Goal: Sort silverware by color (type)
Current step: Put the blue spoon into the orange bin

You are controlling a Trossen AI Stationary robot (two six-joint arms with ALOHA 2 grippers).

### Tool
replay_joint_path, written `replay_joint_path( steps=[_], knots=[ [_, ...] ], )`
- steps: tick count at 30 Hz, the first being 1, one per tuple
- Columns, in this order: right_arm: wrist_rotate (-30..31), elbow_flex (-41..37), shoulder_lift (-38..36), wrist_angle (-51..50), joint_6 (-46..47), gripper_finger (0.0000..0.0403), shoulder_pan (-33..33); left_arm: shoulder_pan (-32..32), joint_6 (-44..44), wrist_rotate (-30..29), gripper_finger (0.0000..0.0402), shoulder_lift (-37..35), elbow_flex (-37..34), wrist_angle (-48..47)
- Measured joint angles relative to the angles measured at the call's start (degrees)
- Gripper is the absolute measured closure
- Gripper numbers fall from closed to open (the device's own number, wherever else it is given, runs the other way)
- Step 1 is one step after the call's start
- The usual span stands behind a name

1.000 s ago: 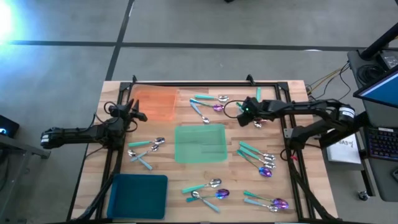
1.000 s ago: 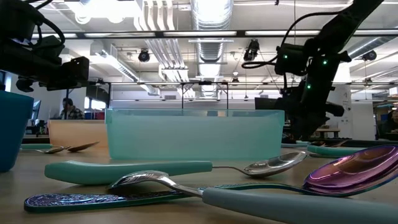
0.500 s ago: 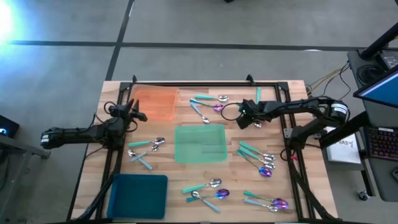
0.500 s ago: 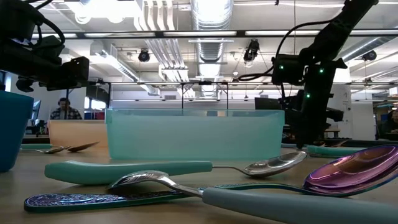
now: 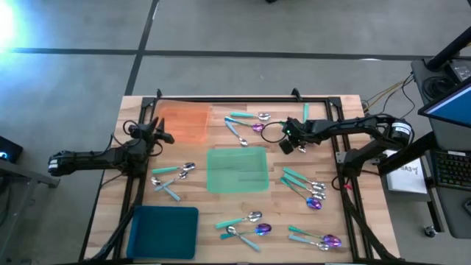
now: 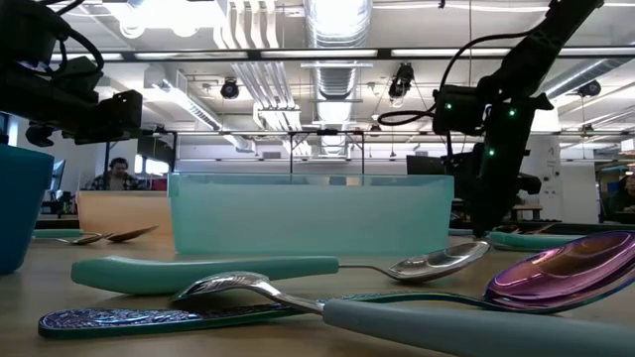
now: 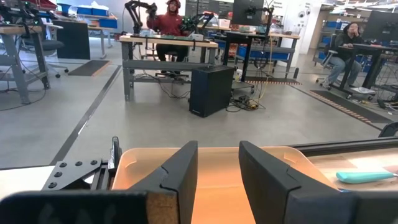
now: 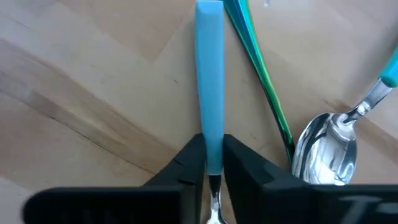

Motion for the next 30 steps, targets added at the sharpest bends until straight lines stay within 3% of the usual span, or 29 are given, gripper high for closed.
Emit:
replay_joint_path(
  steps=[8,16,30],
  knots=[
    [0.1,-0.1,-2.0,0.2,0.0,0.0382,0.0,0.0,0.0,0.0,0.0299,0.0,0.0,0.0],
    [0.2,-0.4,-10.7,0.6,-0.6,0.0382,0.0,0.0,0.0,0.0,0.0299,0.0,0.0,0.0],
    [-4.9,-0.2,-23.3,13.2,-10.3,0.0383,0.5,0.0,0.0,0.0,0.0299,0.0,0.0,0.0]
  ],
)
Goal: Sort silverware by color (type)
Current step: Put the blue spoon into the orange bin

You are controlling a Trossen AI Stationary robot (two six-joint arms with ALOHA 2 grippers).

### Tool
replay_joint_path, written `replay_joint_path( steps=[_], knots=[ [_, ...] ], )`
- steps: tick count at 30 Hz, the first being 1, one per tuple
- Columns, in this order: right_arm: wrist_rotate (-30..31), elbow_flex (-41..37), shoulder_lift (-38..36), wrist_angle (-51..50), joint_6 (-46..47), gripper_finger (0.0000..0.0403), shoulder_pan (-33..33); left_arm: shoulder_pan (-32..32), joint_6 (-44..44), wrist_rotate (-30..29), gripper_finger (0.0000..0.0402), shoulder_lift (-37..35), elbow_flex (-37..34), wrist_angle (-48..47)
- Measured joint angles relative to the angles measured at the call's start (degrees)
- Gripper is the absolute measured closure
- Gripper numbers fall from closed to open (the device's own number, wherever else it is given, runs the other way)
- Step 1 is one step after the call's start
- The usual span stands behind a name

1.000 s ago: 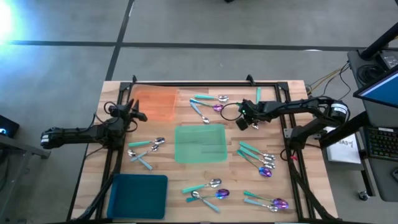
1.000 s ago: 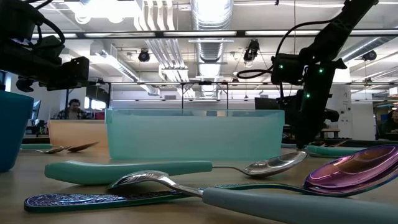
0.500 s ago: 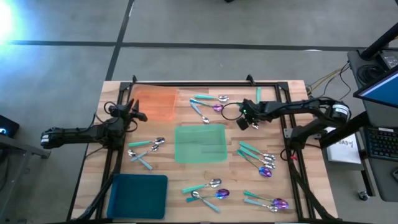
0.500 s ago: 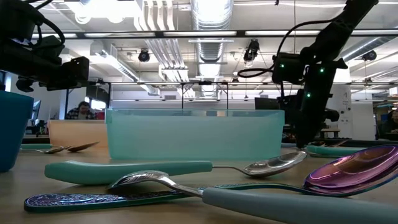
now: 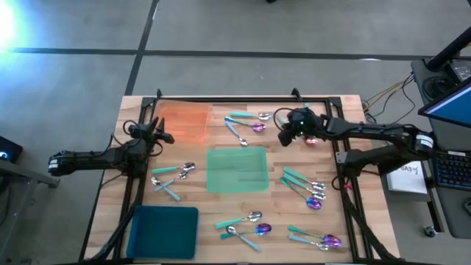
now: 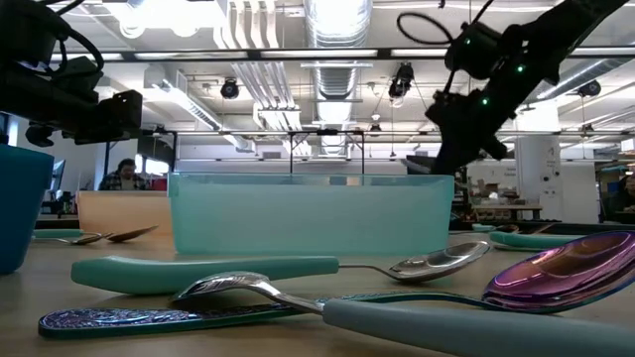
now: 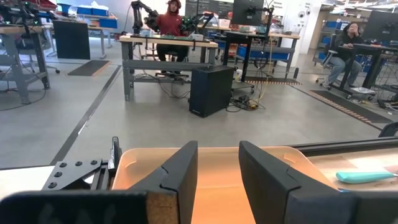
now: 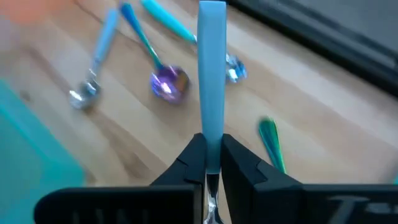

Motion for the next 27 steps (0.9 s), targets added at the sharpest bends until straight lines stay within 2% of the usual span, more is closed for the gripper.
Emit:
replay_joint_path(
  steps=[6,16,22,27],
  knots=[
    [-5.5,0.0,-1.8,3.9,-2.5,0.0383,0.2,0.0,0.0,0.0,0.0299,0.0,0.0,0.0],
    [-5.8,0.1,-1.7,10.0,-3.1,0.0383,4.2,0.0,0.0,0.0,0.0299,0.0,0.0,0.0],
    [-11.3,0.1,-1.7,16.7,-3.8,0.0383,6.6,0.0,0.0,0.0,0.0299,0.0,0.0,0.0],
    [-11.5,0.1,-1.7,18.9,-4.5,0.0383,8.2,0.1,0.0,0.0,0.0299,0.0,0.0,0.5]
  ],
)
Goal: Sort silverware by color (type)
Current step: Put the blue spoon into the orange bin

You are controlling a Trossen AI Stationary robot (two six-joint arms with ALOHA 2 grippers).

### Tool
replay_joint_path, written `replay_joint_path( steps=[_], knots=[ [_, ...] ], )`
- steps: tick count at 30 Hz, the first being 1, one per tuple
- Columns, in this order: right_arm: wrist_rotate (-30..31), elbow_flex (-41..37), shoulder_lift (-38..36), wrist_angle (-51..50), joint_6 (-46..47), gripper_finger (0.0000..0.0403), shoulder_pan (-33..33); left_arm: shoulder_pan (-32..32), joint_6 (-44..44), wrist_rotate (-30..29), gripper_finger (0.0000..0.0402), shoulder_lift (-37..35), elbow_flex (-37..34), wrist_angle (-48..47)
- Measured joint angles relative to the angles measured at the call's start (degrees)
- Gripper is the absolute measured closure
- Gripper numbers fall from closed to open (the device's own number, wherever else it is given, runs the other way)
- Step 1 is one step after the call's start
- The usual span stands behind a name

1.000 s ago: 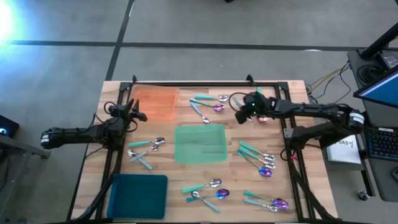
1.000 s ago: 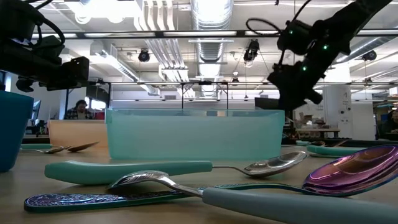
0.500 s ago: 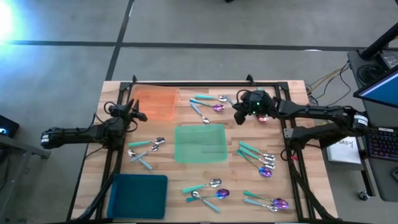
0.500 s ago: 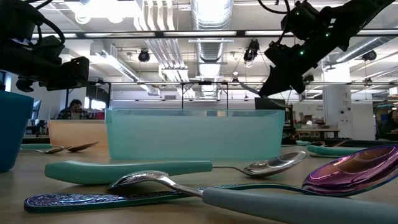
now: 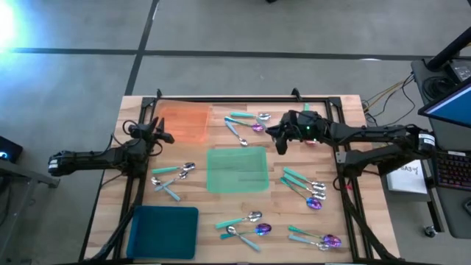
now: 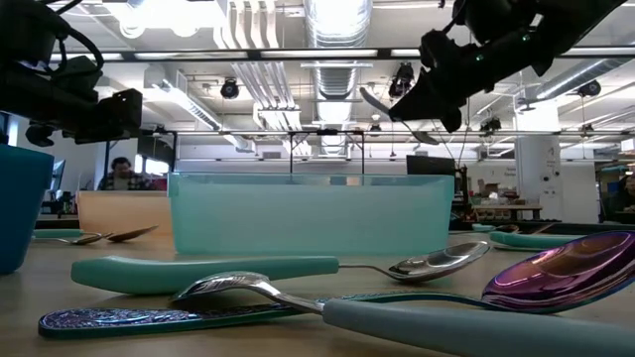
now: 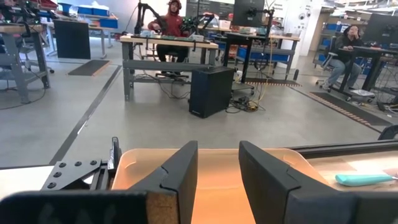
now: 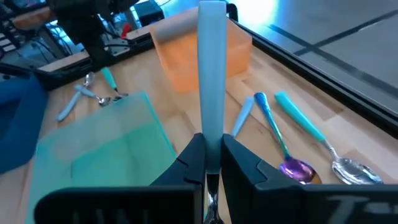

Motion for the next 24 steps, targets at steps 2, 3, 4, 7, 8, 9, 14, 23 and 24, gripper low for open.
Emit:
replay_joint_path(
  steps=[2,3,4,7,8,9,14,23,24],
  knots=[
    [0.0,0.0,0.0,-0.1,0.0,0.0383,0.3,0.0,0.0,0.0,0.0299,0.0,0.0,0.0],
    [0.0,0.0,0.0,-0.1,0.0,0.0383,0.5,0.0,0.0,0.0,0.0299,0.0,0.0,0.3],
    [0.0,0.0,0.0,-0.1,0.0,0.0383,0.5,0.0,0.0,0.0,0.0299,0.0,0.0,0.5],
    [0.0,0.0,0.0,-0.1,-0.4,0.0382,0.5,0.0,0.0,0.0,0.0299,0.0,0.0,0.6],
    [0.0,0.0,0.0,-0.1,-0.6,0.0381,0.5,0.0,0.0,0.0,0.0299,0.0,0.0,0.6],
    [0.0,0.0,0.0,0.0,-0.9,0.0381,0.5,0.0,0.1,0.0,0.0299,0.0,0.0,0.6],
    [0.0,0.0,0.0,1.1,-1.0,0.0381,0.5,0.0,-1.5,0.9,0.0299,0.1,0.0,0.9],
    [-1.9,0.0,0.0,4.3,-1.6,0.038,0.9,0.1,-7.9,35.7,0.0299,1.5,0.0,19.6],
    [-2.0,0.0,0.0,5.0,-1.7,0.038,1.2,0.1,-7.7,39.2,0.0299,2.3,0.0,22.6]
  ],
)
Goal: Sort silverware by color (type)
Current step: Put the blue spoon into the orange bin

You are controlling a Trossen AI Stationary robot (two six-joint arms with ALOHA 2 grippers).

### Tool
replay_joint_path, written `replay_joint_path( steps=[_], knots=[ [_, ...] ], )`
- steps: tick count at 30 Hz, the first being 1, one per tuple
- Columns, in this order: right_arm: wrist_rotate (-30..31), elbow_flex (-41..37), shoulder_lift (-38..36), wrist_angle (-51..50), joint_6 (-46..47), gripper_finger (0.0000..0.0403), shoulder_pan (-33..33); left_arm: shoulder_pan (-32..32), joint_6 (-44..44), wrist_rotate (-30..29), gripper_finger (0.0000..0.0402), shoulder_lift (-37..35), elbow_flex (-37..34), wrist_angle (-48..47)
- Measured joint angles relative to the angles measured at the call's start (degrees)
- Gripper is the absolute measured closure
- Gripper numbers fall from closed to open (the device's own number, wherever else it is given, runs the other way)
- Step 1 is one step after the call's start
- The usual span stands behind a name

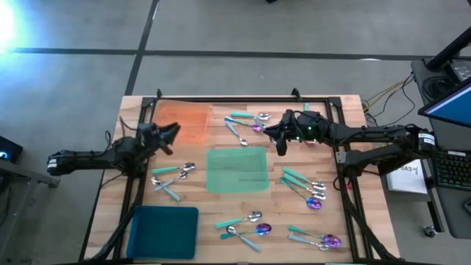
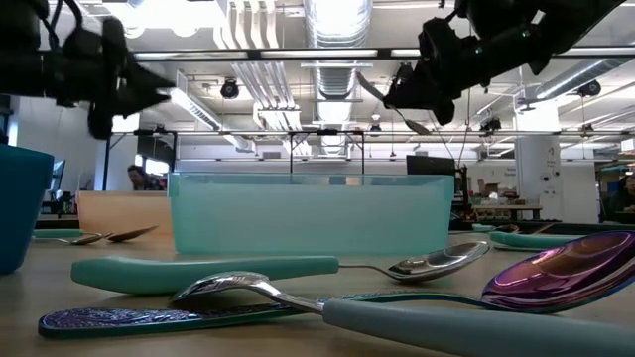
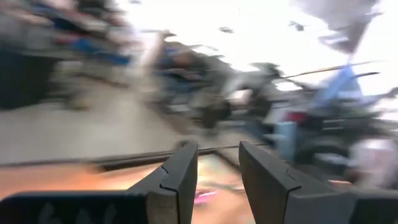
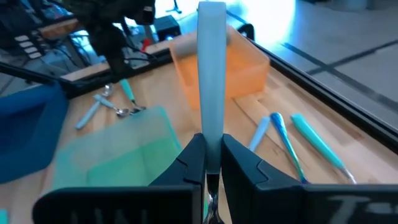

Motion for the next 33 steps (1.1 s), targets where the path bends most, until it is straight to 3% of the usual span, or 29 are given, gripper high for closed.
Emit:
replay_joint_path(
  steps=[3,8,15,21,29,33],
  knots=[
    [-0.1,0.0,0.0,2.4,-0.8,0.038,1.4,-0.1,0.3,6.5,0.0299,3.3,0.0,7.5],
    [-0.1,0.0,0.0,5.8,-1.4,0.038,4.3,-0.1,-0.6,7.0,0.0299,11.9,0.0,13.1],
    [-0.1,0.0,1.3,11.0,-2.0,0.0379,6.7,0.0,0.4,7.8,0.0299,30.1,1.8,28.3],
    [-0.1,0.0,4.1,13.0,-1.9,0.0379,6.7,0.0,7.1,8.5,0.0299,43.9,10.6,27.3],
    [-0.1,0.0,4.8,14.0,-1.5,0.0379,6.7,-0.1,14.2,8.8,0.0299,55.4,19.2,29.4],
    [-1.0,0.0,4.8,15.7,-3.1,0.0379,6.8,-0.2,14.3,16.4,0.0299,61.9,21.9,35.2]
  ],
)
